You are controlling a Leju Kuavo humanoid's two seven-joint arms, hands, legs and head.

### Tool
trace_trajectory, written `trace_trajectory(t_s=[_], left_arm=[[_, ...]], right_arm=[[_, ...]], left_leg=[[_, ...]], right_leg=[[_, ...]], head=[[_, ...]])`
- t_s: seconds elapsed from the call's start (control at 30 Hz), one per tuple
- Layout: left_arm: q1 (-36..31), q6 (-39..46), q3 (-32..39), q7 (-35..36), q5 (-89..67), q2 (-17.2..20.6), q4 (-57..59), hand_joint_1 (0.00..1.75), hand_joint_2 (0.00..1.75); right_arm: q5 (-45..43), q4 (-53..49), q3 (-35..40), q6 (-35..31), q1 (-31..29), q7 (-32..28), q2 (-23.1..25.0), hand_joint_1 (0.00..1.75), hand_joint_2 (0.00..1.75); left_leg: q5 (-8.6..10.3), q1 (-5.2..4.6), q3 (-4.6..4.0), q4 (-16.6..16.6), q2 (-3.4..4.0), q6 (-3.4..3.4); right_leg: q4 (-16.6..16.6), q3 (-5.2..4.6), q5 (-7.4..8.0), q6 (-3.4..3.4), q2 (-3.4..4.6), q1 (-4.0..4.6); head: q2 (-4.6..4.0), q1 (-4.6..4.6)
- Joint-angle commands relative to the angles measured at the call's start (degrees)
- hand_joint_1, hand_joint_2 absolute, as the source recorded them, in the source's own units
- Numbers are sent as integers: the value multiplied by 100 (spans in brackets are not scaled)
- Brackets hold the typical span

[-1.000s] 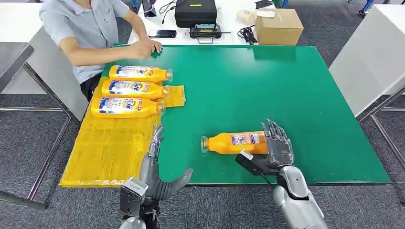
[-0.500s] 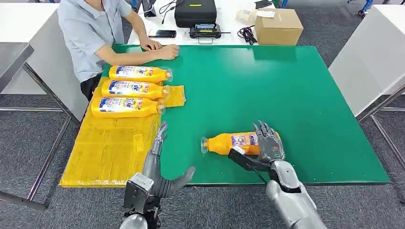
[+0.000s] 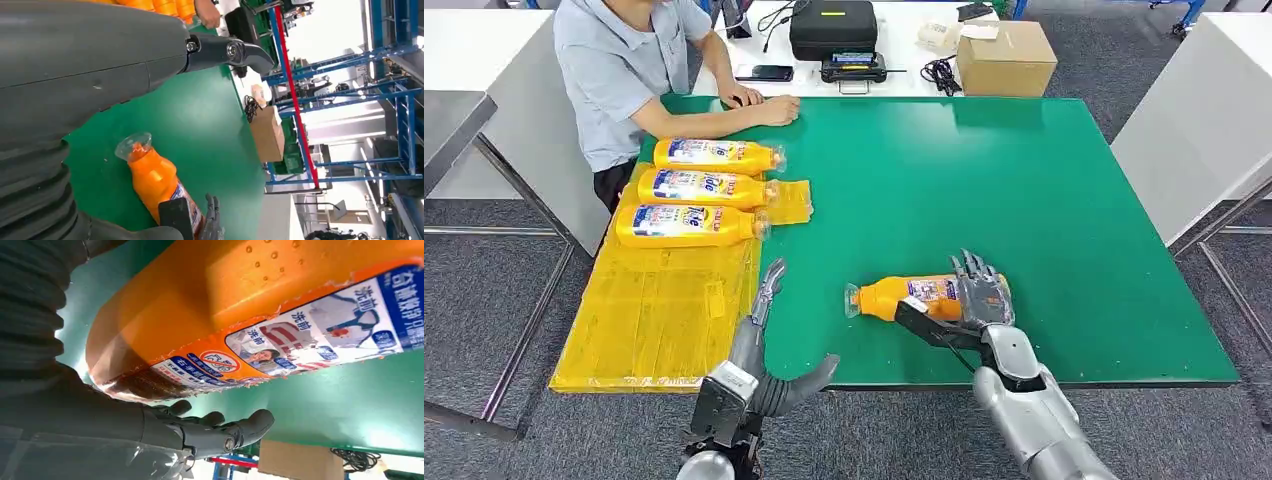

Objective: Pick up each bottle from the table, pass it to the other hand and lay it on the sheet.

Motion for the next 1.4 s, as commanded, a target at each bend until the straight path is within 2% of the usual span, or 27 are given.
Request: trace_trajectory(t_s=[0.03,0.1,0.13,0.2,0.23,0.27,0.53,0.77,0.83,0.9,1.07,1.1,1.3,1.4], left_arm=[[-117,-24,-43,42,8,87,274,0,175],[-147,-29,-37,40,7,80,301,0,175],[-153,-32,-40,39,5,80,303,0,175],[-159,-34,-44,39,5,79,306,0,175],[-159,-34,-44,39,5,79,306,0,175],[-163,-37,-47,39,7,80,315,0,175],[-296,-94,-69,-107,157,26,462,0,175],[-342,-104,-103,-178,214,9,520,0,175],[-362,-98,-125,-208,240,20,535,0,175],[-415,-122,-167,-266,304,16,597,0,175],[-443,-110,-182,-294,339,9,651,0,175],[-468,-61,-184,-338,351,-13,700,0,175],[-388,92,-125,-267,766,-50,821,0,175],[-242,91,56,-302,1290,-77,859,0,175]], right_arm=[[41,270,423,193,-221,60,-123,0,175],[68,250,564,313,-288,25,-197,0,175],[74,242,596,333,-306,12,-216,70,175],[67,220,644,375,-333,-33,-242,70,175],[67,220,644,375,-333,-33,-242,148,175],[34,198,693,418,-348,-66,-270,175,175],[-491,313,1052,991,-670,-554,-660,175,175],[-693,295,1111,1088,-755,-753,-783,175,175],[-997,235,1111,1154,-728,-854,-793,175,175],[-1835,165,890,1457,-620,-1328,-784,175,175],[-1907,116,955,1456,-592,-1340,-840,175,175],[-2392,70,773,1572,-520,-1522,-821,175,175],[-2569,-971,562,658,-30,-1596,-685,175,175],[-2258,-1788,398,53,375,-1564,-418,175,175]], left_leg=[[-11,11,31,-5,9,-19],[-7,7,23,-4,7,-14],[-8,8,24,-4,8,-14],[-3,4,15,-3,7,-9],[-7,6,19,-1,9,-13],[-10,10,22,2,8,-16],[-9,5,19,0,3,-13],[-4,2,13,-1,-2,-9],[-5,3,11,0,2,-9],[-5,4,13,-2,-1,-10],[-3,2,13,-3,3,-7],[-6,8,16,0,3,-11],[-5,6,17,-4,-1,-12],[-11,7,19,-3,11,-15]], right_leg=[[-8,31,-8,-22,3,13],[-5,23,-5,-16,2,8],[-5,24,-5,-17,3,9],[-3,14,-2,-11,3,5],[-2,18,-4,-15,3,7],[-1,23,-7,-20,2,11],[-1,21,-8,-16,-2,7],[-2,15,-5,-12,-5,3],[-2,13,-4,-11,0,4],[-5,17,-4,-12,-3,5],[-5,13,-2,-8,-1,4],[-5,19,-4,-13,-3,9],[-6,19,-5,-14,-6,8],[-3,16,-8,-17,7,8]], head=[[0,0],[0,0],[0,0],[0,0],[0,0],[0,0],[0,0],[0,2],[0,0],[0,0],[0,0],[0,4],[0,0],[0,0]])
